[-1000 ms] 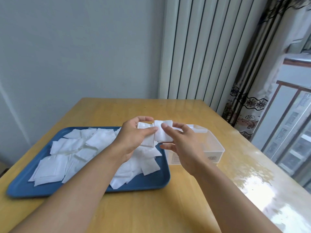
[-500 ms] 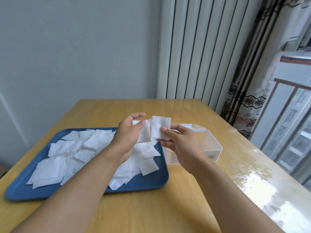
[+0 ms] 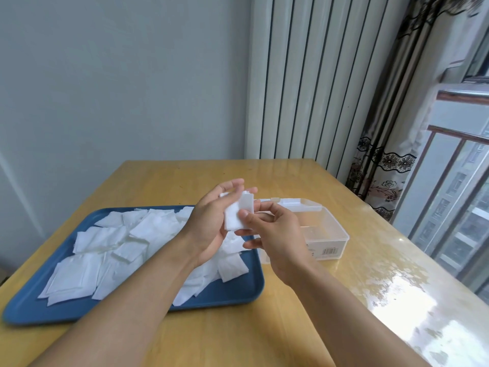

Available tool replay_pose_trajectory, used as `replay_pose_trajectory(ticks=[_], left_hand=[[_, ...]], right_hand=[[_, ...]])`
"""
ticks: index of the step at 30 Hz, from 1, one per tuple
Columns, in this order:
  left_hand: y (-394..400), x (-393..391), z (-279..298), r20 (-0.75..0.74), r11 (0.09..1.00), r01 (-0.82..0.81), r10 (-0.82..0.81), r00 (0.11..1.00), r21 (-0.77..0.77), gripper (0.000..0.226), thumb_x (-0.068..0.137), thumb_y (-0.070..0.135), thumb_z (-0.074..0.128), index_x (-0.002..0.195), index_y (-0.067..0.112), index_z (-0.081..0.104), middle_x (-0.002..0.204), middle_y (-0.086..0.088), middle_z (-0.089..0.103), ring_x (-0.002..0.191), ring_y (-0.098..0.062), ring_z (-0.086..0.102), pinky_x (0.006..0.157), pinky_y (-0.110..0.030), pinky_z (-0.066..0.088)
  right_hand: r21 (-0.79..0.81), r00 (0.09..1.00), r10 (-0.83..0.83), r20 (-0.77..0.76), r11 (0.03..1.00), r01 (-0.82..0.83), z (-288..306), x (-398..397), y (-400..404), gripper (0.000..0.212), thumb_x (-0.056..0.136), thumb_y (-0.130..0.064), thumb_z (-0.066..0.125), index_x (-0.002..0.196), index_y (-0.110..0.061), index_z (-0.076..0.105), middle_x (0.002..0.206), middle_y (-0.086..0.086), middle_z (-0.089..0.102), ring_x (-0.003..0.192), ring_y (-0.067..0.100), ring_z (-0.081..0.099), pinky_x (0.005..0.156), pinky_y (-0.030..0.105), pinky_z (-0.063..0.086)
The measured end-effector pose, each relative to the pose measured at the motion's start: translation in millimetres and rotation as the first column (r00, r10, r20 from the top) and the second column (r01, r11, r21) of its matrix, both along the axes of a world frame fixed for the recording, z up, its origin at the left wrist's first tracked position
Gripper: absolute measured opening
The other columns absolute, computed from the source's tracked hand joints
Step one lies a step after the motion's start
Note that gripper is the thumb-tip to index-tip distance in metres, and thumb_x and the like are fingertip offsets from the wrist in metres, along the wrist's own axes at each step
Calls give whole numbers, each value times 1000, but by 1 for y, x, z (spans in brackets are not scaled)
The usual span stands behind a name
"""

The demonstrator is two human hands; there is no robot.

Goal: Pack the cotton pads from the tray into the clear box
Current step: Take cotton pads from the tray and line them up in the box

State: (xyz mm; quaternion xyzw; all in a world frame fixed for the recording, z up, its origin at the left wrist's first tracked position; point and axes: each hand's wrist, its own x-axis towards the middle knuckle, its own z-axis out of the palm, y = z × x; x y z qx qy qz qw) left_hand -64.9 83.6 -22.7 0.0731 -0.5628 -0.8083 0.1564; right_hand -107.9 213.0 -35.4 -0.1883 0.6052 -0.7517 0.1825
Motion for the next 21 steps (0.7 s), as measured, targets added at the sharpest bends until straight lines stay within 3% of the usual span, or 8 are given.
replay_pose_trajectory(ticks=[3,8,14,16,18,20,21], left_hand=[[0,0,-4,-11,998,-17,17,1000,-57,29,104,6,50,131,16,57,124,-3,73,113,-31,71,95,-44,53],[1,0,-4,-17,1000,-1,0,1000,-30,29,107,8,43,132,13,56,124,-6,73,116,-26,70,96,-40,54],[0,3,1,-43,1000,-1,0,999,-11,30,108,10,41,134,13,56,126,-5,73,106,-17,74,96,-36,55],[-3,0,-1,-30,1000,-15,15,999,-13,31,107,15,45,137,13,53,126,-5,72,113,-22,71,97,-36,55],[-5,-2,-3,5,1000,-16,16,1000,-9,45,100,27,62,140,10,52,128,-7,71,120,-26,67,104,-38,51],[-4,-2,-5,57,999,14,-11,998,-48,57,91,36,71,135,2,59,127,-11,72,120,-26,67,108,-37,49],[-3,-2,-5,73,996,26,-20,997,-81,50,93,35,68,128,0,63,123,-11,73,118,-25,68,107,-36,49]], right_hand=[[2,1000,-4,-8,1000,4,0,0,0,21,91,-13,75,105,-5,62,82,10,76,73,23,74,52,27,54],[60,998,-57,-40,996,59,-1,-2,1,29,85,-22,82,104,-8,63,82,16,72,62,16,67,49,27,51],[206,997,0,-78,979,16,-2,-10,2,32,83,-35,82,95,-8,71,74,1,63,53,10,53,44,23,41],[171,998,7,-67,985,5,-1,-11,3,32,85,-32,81,94,-3,70,77,3,66,55,10,55,45,24,41],[128,998,-9,-67,992,17,0,-12,3,33,85,-29,81,98,-1,68,82,8,67,57,12,57,46,25,41],[103,997,-19,-69,994,26,0,-11,4,31,85,-27,81,99,-3,67,82,10,67,57,13,57,45,24,41],[99,997,-22,-72,995,29,1,-11,4,31,85,-27,81,100,-4,68,82,10,68,56,13,58,45,24,41]])
